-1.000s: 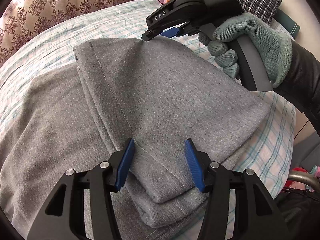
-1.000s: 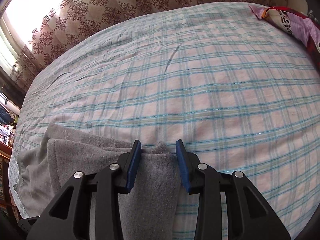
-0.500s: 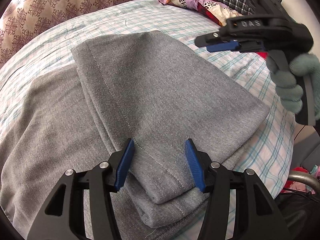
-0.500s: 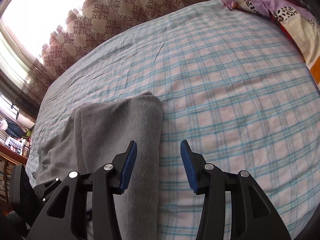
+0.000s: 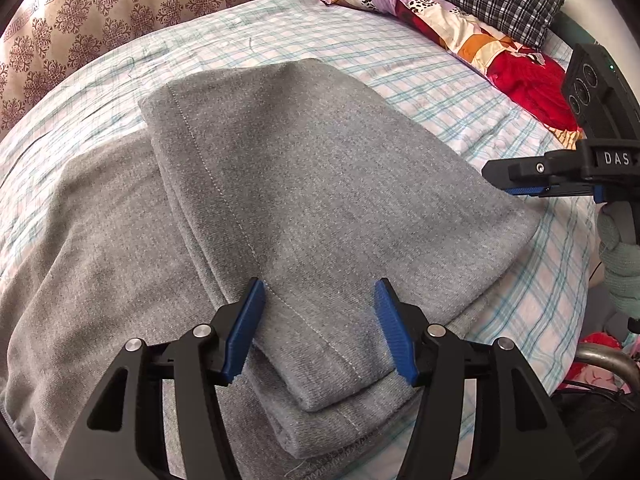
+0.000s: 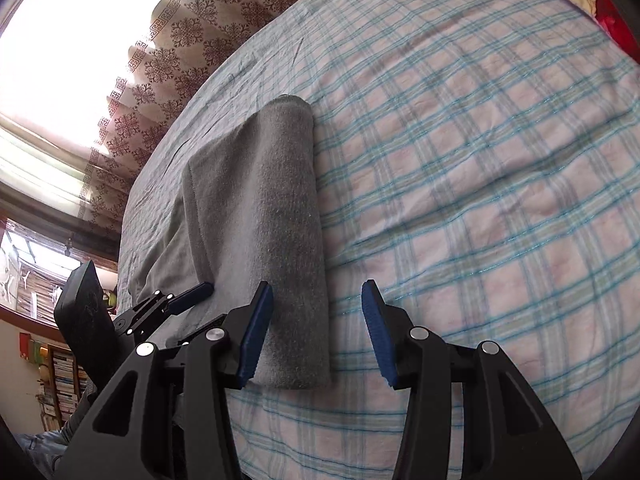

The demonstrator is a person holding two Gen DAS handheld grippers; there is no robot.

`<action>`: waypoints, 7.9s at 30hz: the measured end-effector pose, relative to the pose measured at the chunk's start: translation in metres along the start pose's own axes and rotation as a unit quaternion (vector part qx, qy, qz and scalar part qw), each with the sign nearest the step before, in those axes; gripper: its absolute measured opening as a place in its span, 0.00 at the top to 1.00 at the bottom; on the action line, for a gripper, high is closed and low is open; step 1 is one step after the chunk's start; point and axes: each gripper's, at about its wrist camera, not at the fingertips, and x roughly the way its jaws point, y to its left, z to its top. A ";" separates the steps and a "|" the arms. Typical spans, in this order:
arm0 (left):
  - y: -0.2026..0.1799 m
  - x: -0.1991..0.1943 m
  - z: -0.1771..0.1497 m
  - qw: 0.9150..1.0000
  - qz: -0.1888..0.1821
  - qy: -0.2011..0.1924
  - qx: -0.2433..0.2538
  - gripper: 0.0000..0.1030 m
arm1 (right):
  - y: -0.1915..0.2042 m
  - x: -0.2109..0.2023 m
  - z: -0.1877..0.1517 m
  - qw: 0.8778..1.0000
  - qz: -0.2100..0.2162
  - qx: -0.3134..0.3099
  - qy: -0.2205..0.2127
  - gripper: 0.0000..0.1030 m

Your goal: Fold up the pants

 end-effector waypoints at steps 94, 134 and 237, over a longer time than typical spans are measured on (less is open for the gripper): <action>0.265 -0.098 -0.017 0.922 -0.140 -0.027 -0.359 0.76 | 0.354 0.067 -0.114 0.893 0.017 -0.450 -0.013 0.76; 0.324 -0.158 -0.134 0.924 0.033 -0.018 -0.382 0.37 | 0.319 0.061 -0.085 0.920 0.026 -0.391 0.004 0.58; 0.179 -0.124 -0.119 0.965 0.154 -0.014 -0.213 0.23 | 0.285 0.176 -0.036 0.942 -0.069 -0.329 0.014 0.56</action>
